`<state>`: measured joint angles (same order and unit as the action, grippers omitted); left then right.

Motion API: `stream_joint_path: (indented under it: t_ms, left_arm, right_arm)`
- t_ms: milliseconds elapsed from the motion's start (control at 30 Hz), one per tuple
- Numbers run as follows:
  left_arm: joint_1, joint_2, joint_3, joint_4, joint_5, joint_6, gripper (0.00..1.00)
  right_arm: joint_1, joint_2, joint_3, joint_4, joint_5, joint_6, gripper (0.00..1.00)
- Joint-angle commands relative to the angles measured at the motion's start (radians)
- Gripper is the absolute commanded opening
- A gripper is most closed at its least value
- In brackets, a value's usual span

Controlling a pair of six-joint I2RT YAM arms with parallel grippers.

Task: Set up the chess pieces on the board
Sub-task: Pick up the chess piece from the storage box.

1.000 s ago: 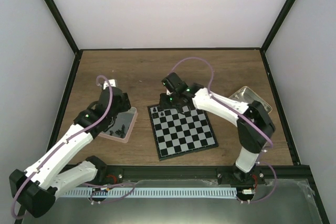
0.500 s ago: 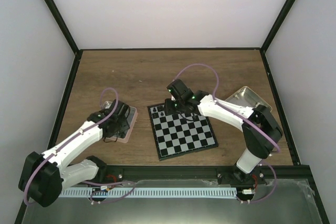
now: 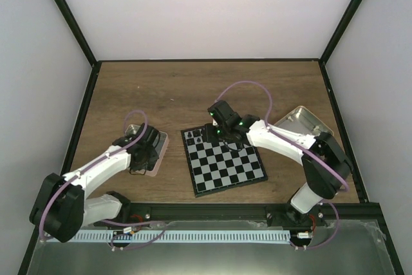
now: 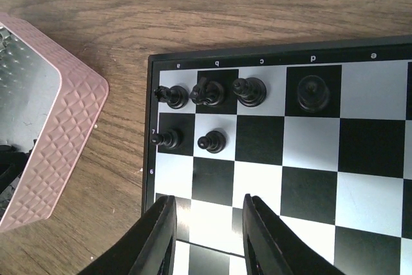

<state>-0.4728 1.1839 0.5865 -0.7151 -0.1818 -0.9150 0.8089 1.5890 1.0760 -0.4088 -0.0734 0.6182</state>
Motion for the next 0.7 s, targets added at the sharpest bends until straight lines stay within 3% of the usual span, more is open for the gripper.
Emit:
stream_joint_path:
  t_ms: [0, 667]
  left_arm:
    - [0.021, 0.009, -0.004, 0.026, -0.041, 0.009, 0.28]
    - [0.045, -0.004, 0.028, 0.025, -0.06, 0.056, 0.05]
  right_arm:
    - [0.007, -0.03, -0.011, 0.024, 0.011, 0.005, 0.3]
    - [0.007, -0.047, -0.009, 0.026, 0.046, 0.019, 0.29]
